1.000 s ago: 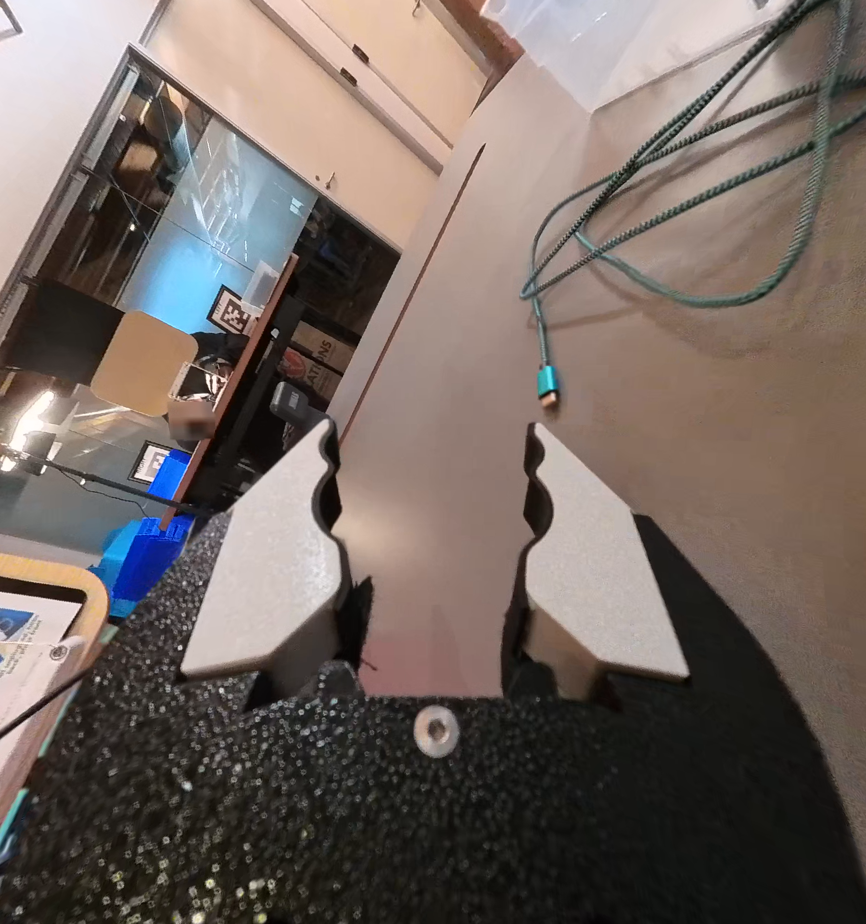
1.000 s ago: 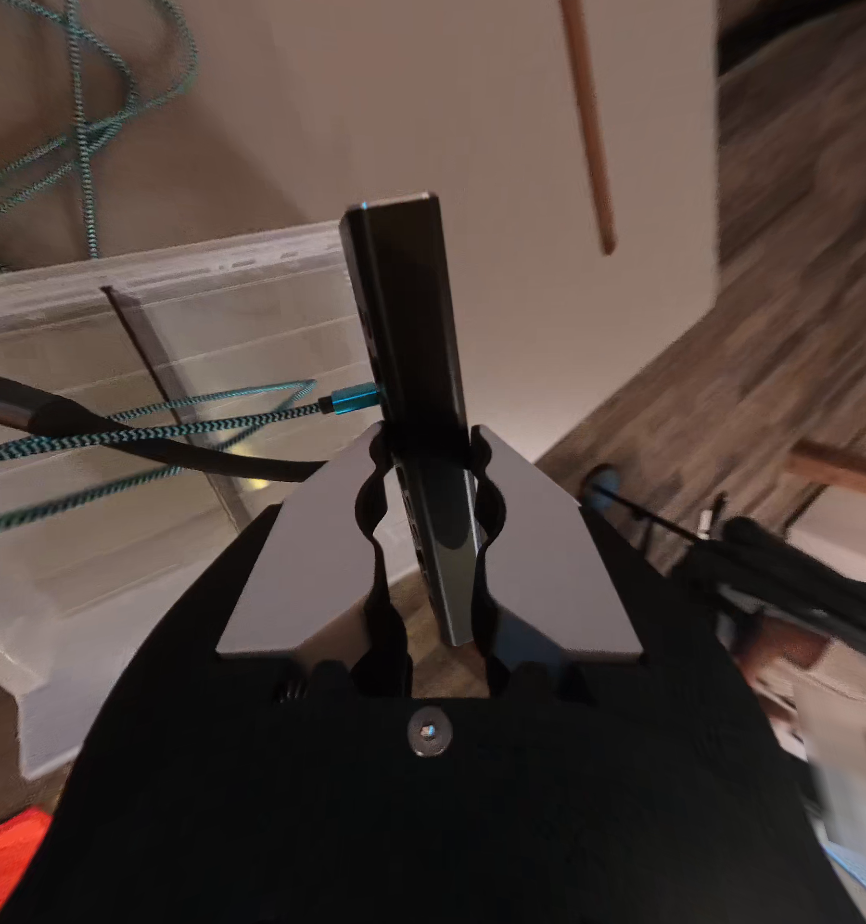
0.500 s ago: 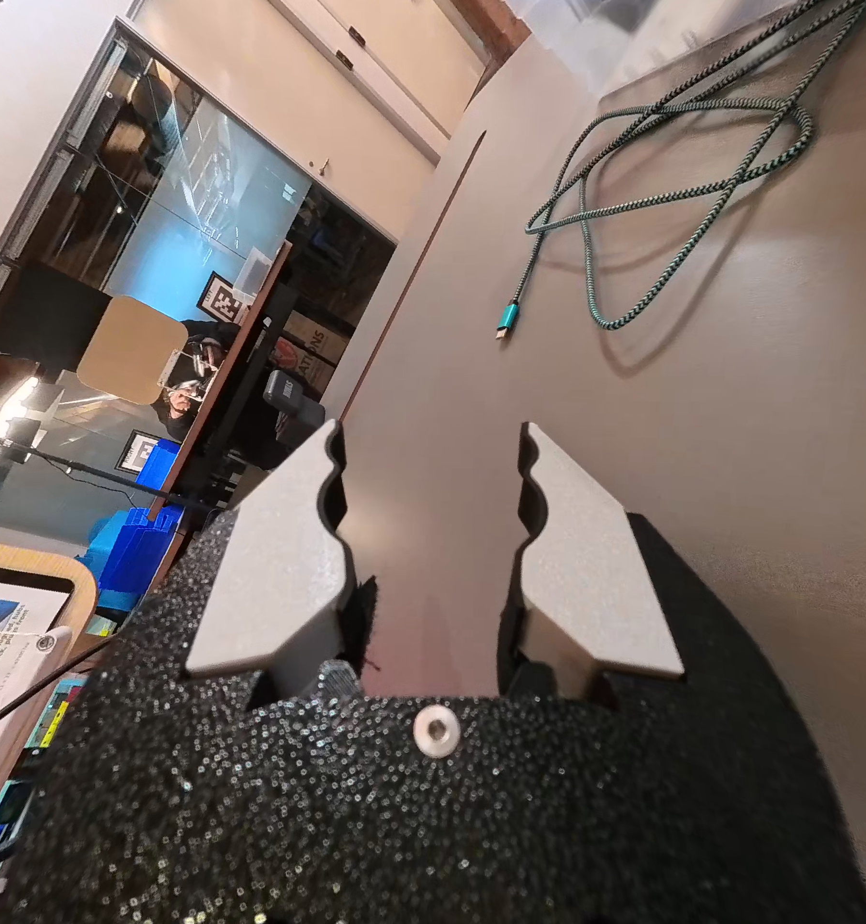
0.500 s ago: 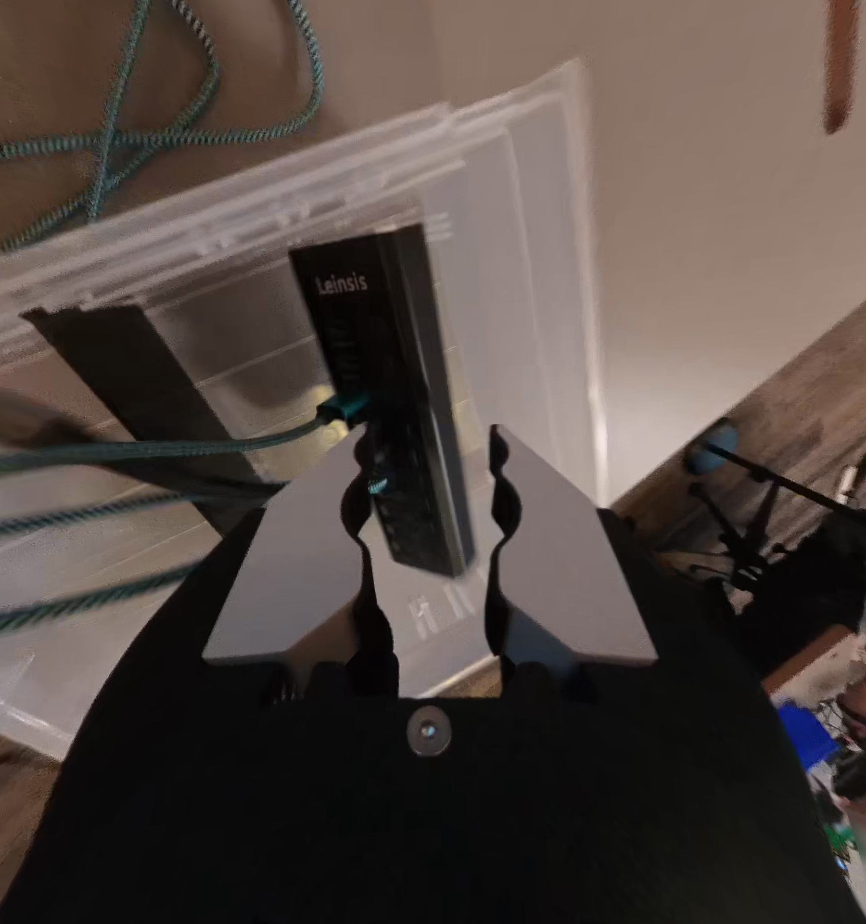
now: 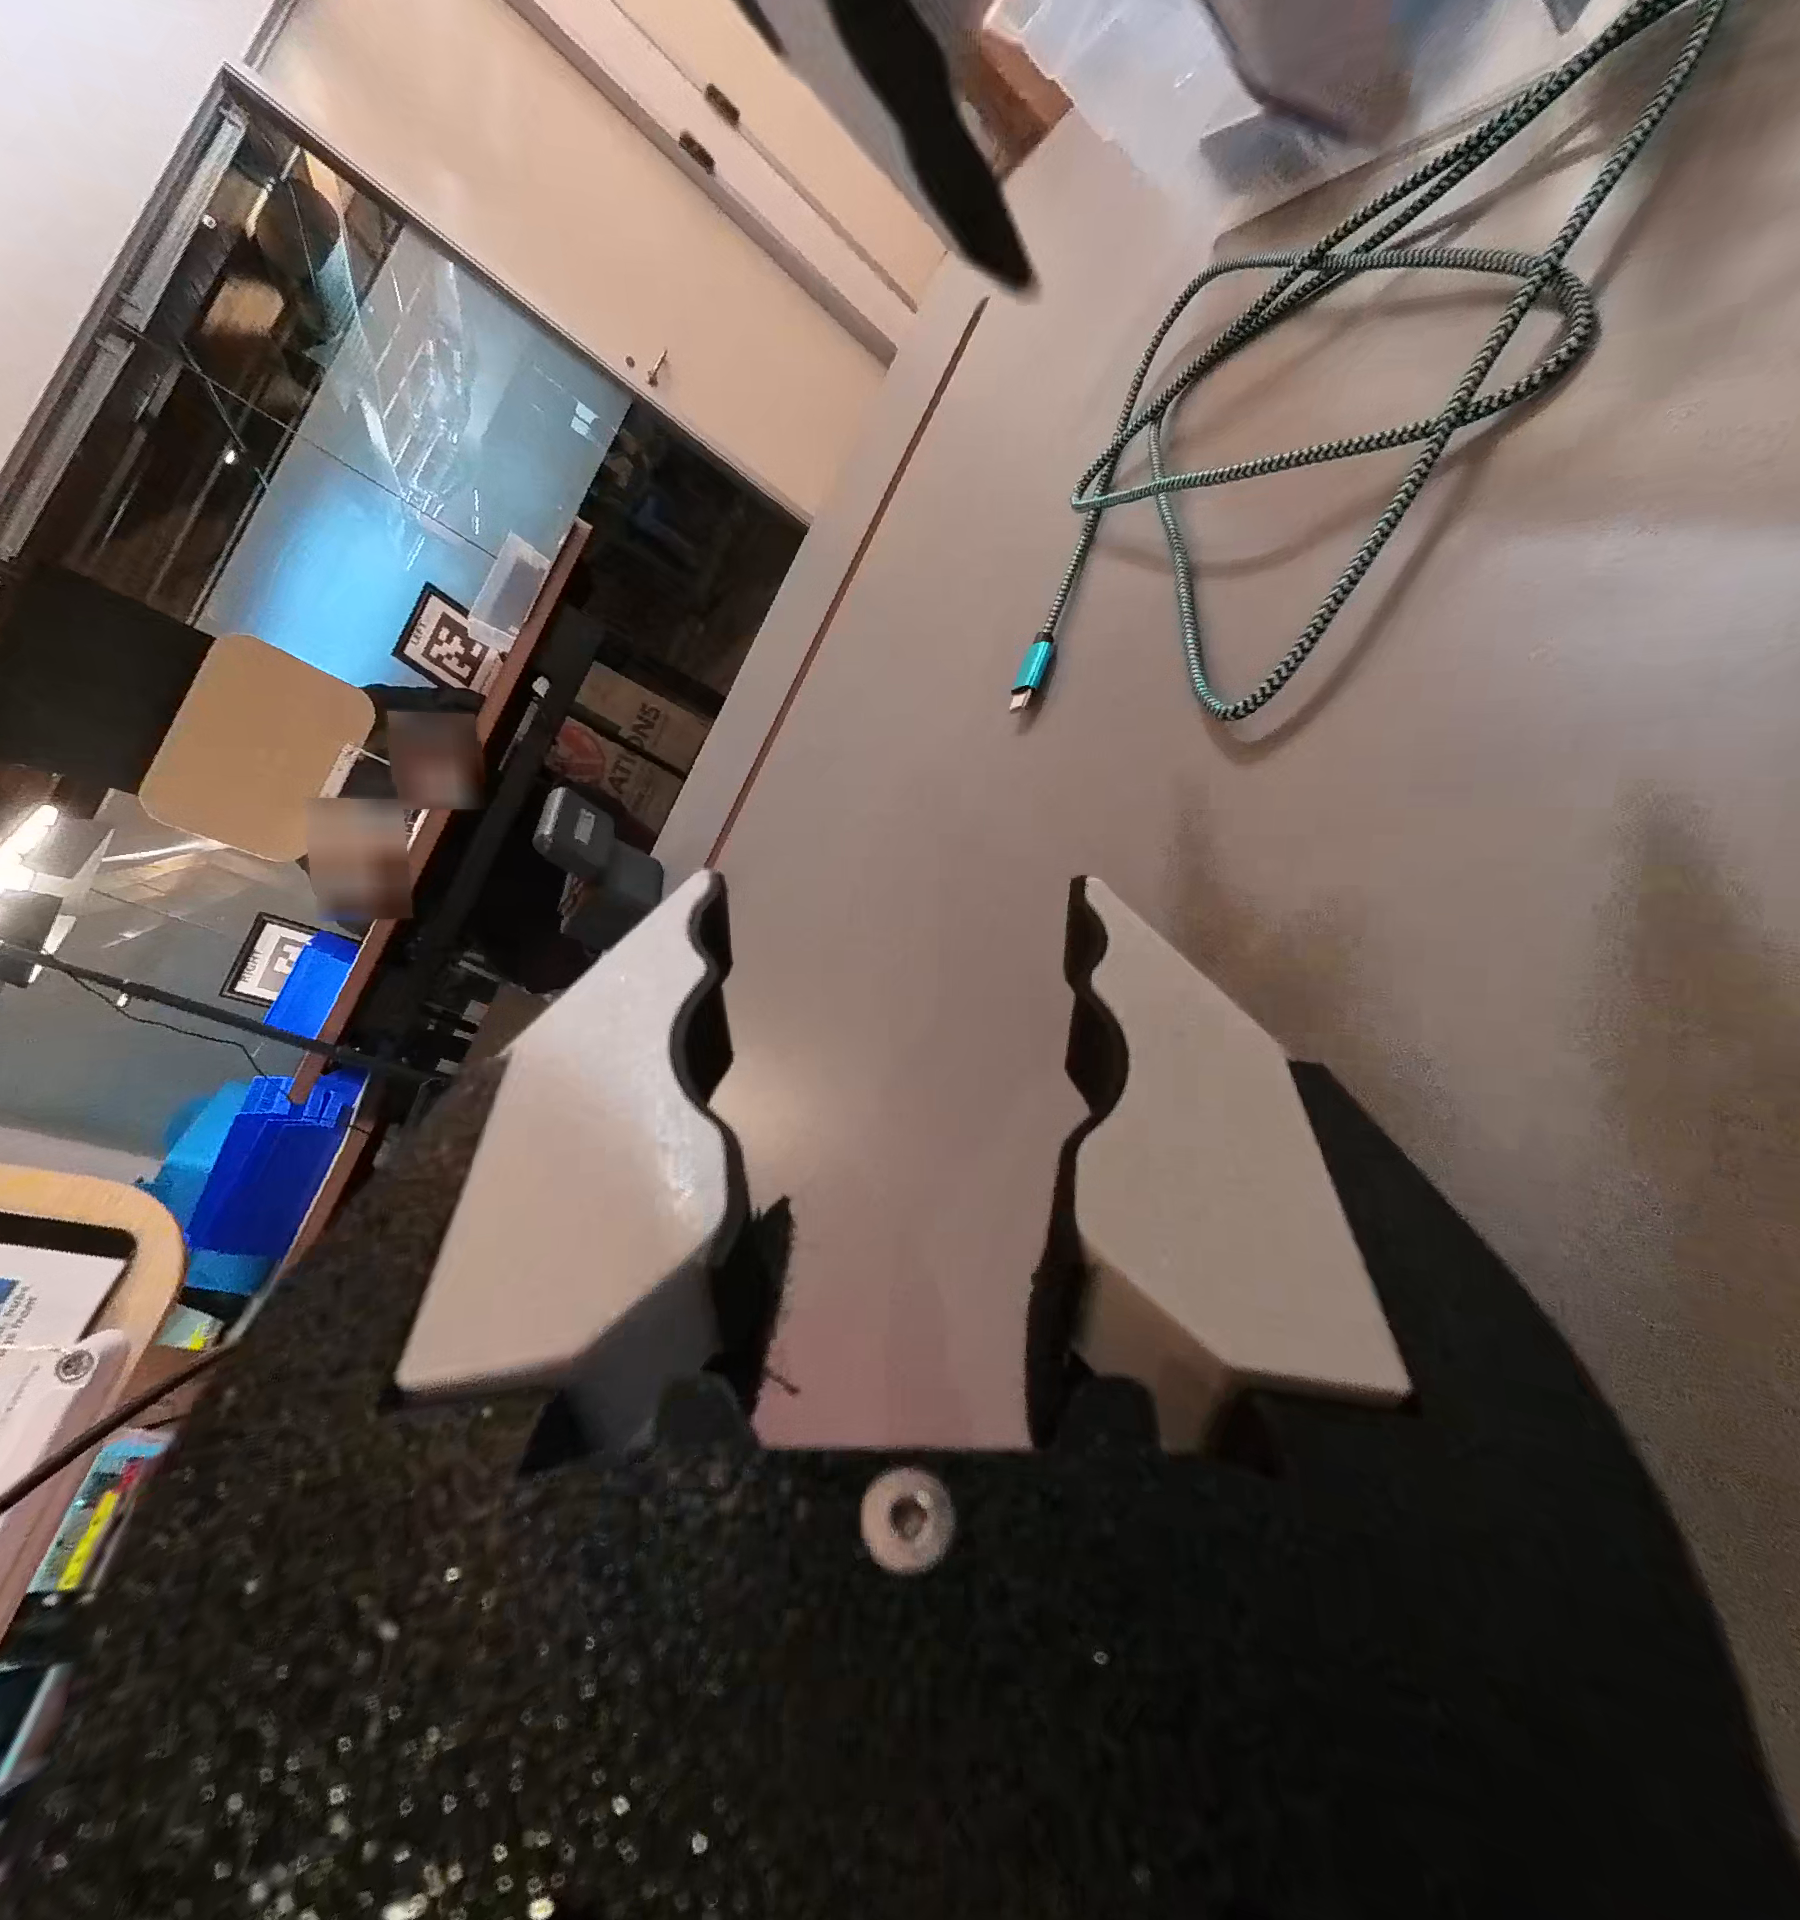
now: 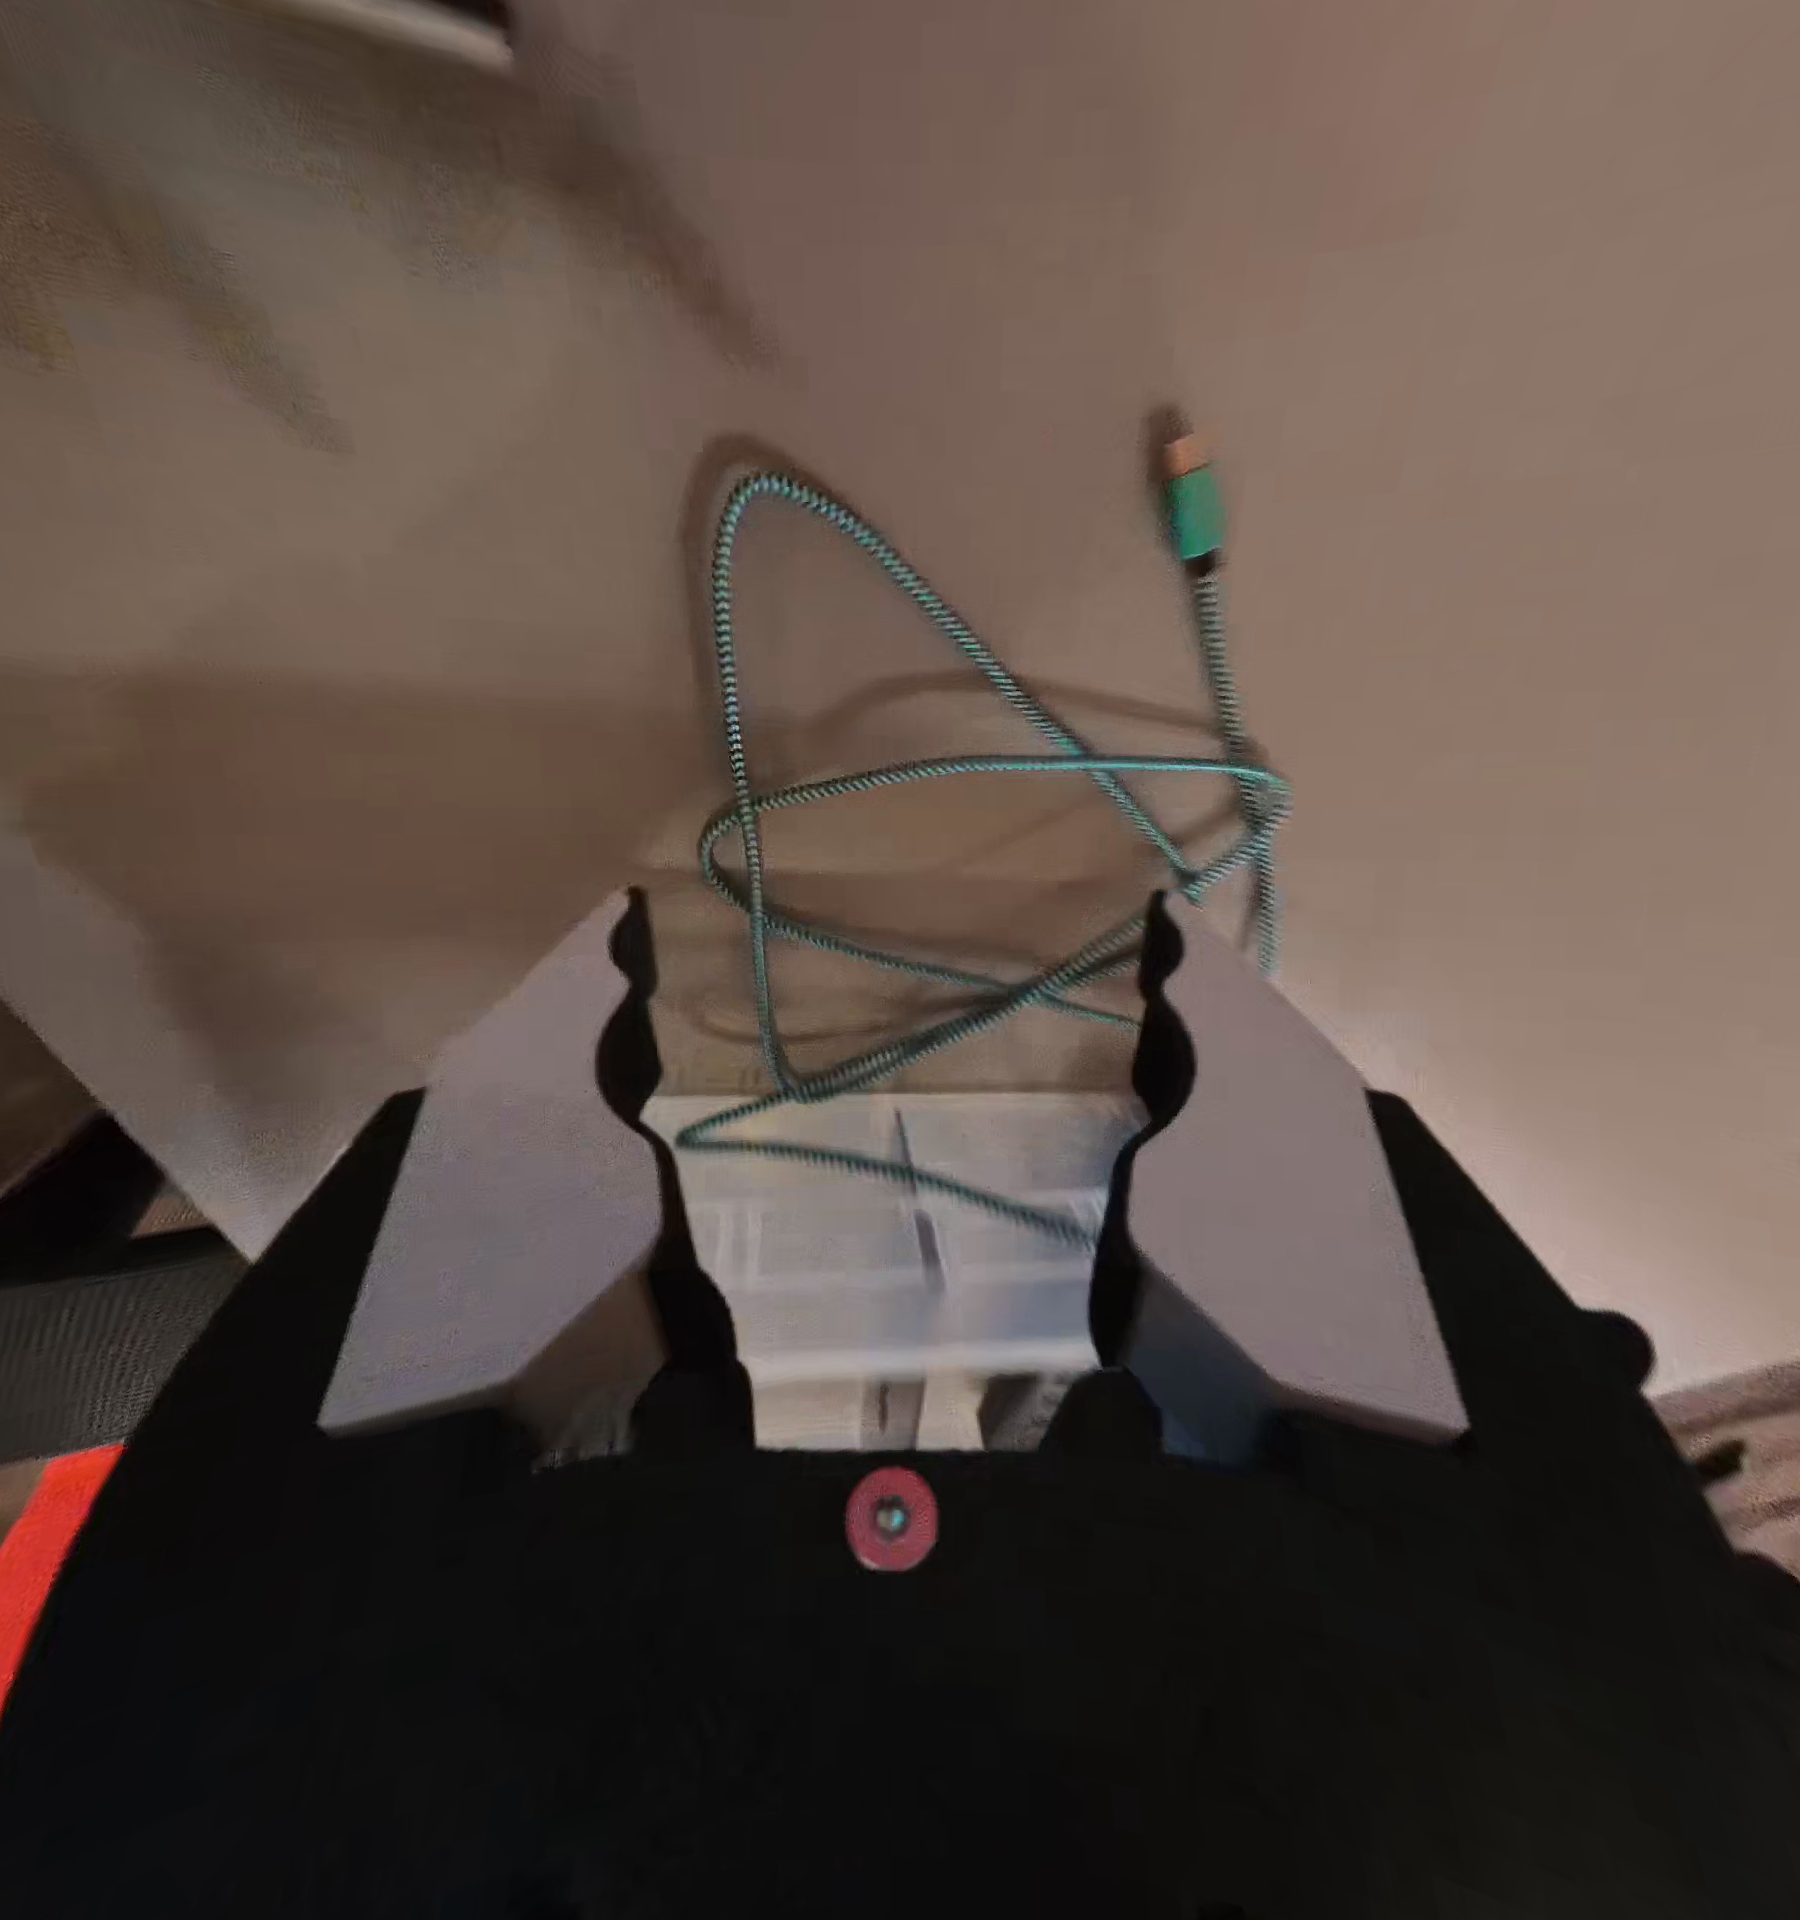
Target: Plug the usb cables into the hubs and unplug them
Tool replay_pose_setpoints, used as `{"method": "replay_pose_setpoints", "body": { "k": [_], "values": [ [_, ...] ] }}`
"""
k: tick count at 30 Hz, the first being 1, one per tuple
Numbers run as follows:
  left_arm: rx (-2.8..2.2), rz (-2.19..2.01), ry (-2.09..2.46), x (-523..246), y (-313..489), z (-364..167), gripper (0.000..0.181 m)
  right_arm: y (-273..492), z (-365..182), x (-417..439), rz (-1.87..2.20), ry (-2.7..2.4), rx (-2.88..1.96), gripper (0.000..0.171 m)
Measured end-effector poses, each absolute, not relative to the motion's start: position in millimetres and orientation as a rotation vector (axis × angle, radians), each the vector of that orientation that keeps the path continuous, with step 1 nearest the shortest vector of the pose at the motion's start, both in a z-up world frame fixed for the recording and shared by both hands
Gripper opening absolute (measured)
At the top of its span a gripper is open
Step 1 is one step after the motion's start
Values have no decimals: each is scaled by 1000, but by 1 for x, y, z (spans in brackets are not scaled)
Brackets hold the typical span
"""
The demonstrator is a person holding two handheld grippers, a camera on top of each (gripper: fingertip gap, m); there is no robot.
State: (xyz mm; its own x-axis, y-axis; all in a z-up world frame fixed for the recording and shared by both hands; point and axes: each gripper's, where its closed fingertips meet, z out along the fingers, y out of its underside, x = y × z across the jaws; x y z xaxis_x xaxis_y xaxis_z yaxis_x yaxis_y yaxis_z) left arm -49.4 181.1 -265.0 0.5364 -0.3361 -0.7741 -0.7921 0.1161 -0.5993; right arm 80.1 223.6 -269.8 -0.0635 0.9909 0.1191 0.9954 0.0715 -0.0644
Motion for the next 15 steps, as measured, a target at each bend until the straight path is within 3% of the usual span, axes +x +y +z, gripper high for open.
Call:
{"method": "replay_pose_setpoints", "body": {
  "k": [1, 6, 10, 15],
  "values": [
    [-1482, 431, 1019, -50, 181, -265, 63, 222, -291, 80, -72, -2231, -2103, 101],
    [-1500, 379, 990, -51, 182, -264, 62, 218, -343, 84, -128, -2267, -2269, 118],
    [-1502, 356, 987, -50, 182, -263, 60, 214, -339, 80, -49, -2191, -2310, 83],
    [-1488, 370, 1034, -42, 181, -267, 59, 208, -335, 76, 17, -2154, -2284, 24]
  ]
}}
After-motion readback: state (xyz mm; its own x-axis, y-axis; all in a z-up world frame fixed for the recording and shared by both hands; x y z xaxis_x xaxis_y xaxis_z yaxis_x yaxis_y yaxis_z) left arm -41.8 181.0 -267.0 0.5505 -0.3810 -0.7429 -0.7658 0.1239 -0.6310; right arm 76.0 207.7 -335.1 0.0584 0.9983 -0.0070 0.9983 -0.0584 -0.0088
